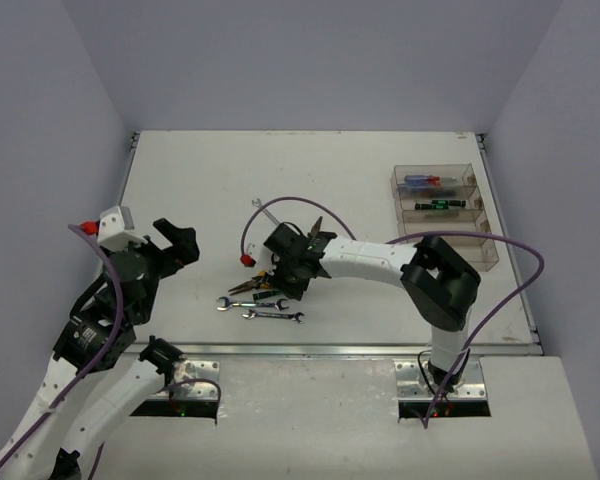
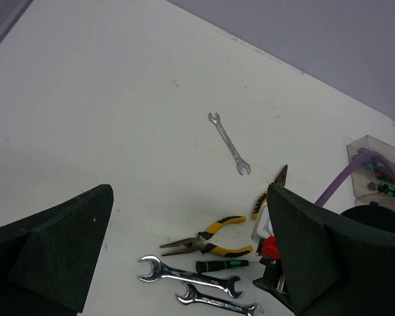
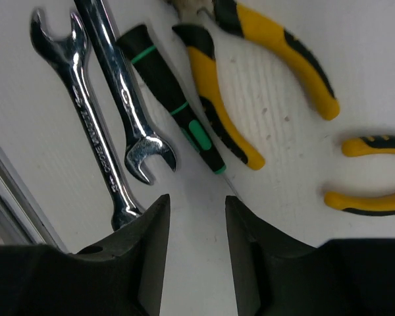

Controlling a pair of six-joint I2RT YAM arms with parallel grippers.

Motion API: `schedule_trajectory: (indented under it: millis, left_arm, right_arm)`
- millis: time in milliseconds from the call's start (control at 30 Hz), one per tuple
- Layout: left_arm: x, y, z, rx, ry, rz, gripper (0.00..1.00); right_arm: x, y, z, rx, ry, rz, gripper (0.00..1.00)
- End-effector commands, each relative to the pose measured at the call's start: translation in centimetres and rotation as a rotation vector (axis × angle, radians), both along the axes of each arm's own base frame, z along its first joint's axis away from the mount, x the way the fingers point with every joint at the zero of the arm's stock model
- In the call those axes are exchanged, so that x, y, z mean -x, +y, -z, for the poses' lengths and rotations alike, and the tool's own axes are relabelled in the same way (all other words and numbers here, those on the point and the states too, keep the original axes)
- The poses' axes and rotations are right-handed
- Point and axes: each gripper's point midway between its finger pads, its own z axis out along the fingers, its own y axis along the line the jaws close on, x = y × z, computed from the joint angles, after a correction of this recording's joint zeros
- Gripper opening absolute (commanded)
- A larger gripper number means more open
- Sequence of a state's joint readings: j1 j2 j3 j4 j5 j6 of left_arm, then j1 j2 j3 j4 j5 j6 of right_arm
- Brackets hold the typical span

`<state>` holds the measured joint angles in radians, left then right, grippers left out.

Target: Sort the tools into containers

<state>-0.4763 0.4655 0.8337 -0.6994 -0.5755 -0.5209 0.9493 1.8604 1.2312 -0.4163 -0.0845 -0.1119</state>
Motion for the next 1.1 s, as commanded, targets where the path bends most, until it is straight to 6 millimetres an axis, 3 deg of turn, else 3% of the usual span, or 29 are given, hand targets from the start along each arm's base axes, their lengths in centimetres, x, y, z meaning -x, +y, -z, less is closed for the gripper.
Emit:
schedule_trajectory:
  millis: [0,367,600,1067]
  left_arm:
    - [-0.1,0.3,-1.1,0.020,-0.049,-0.015,1.00]
    - [-0.2,0.1,-0.8,0.015,-0.035,-0.006,1.00]
    - [-0.2,0.1,-0.8,0.015,-0.034,-0.006,1.00]
    - [-0.3,0.0,-0.8,0.011,-0.030,0.000,1.00]
  right_arm:
    - [-0.9,0.7,-1.5,0.064,-0.098,-0.046,0.39]
    - [0.5,4.0,0.3,0.037,-0.043,-0.131,0.33]
    - [1.9,5.5,0.0,-0.035,0.019,-0.183,0.28]
    - [0.2,5.7,2.5,0.045,-0.024,-0.197,0.23]
